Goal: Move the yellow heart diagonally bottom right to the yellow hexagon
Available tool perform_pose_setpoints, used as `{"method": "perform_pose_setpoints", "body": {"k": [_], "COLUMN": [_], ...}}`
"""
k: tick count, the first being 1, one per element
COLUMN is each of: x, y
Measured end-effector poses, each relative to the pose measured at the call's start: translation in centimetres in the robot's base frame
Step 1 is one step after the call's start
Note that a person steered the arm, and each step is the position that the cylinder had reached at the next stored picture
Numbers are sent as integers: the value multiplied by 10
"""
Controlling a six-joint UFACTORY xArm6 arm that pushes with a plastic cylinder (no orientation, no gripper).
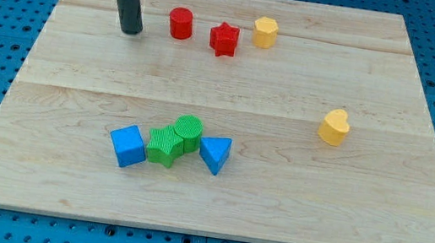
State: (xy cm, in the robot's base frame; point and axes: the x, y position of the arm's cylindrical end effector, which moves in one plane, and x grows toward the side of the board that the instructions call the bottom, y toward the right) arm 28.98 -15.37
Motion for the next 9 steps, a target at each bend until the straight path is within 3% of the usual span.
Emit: {"method": "perform_pose_setpoints", "body": {"k": [1, 2, 3, 4, 6, 7, 8, 9], "x": [-24, -16, -16, 65, 185, 211, 213, 162], "y": [40, 97, 85, 90, 261, 289, 313, 315]}}
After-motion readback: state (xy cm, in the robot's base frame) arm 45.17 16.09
